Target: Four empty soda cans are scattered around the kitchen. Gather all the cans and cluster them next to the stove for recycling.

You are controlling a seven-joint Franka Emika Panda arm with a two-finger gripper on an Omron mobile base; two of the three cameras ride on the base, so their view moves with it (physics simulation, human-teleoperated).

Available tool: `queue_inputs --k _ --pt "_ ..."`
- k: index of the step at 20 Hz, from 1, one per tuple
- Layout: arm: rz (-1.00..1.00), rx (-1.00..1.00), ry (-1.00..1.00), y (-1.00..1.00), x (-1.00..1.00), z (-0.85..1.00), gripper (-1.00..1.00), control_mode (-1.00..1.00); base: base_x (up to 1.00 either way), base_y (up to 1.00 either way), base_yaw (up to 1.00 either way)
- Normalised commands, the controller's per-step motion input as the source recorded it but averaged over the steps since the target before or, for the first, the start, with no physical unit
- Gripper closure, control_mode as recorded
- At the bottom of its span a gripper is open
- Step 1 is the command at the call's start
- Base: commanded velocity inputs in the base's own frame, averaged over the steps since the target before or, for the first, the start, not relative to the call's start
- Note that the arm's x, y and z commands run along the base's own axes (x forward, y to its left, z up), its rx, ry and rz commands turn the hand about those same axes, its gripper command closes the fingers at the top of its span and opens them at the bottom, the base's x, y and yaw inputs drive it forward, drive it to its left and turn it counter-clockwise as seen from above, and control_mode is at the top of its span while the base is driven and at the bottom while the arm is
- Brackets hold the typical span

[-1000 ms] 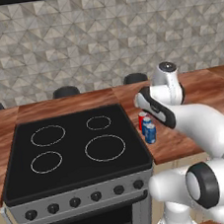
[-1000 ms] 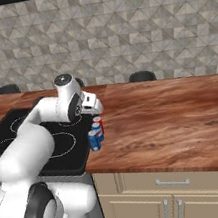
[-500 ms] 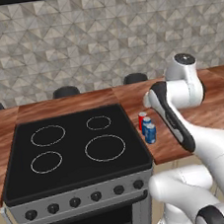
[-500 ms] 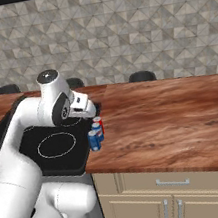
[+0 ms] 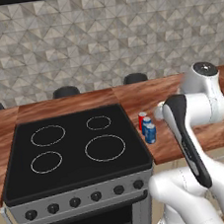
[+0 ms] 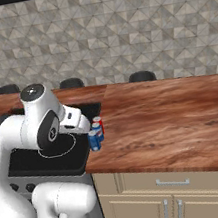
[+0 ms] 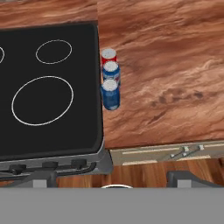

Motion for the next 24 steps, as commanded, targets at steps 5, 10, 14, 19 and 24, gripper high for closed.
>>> queue_inputs --k 5,10,14,19,24 --pt "0.0 0.0 0.0 0.0 -0.21 0.0 -1.0 1.0 -0.02 0.0 0.0" --pt "0.0 0.0 0.0 0.0 0.0 0.0 -1.0 1.0 -0.26 0.0 0.02" --pt "0.0 0.0 0.0 0.0 0.0 0.0 -1.0 1.0 -0.97 0.0 0.32" --pt "0.0 0.0 0.0 0.0 0.0 0.0 -1.0 1.0 -0.68 0.0 0.73" --pt "0.0 0.0 0.0 0.0 0.0 0.0 -1.0 1.0 -0.05 0.2 0.83"
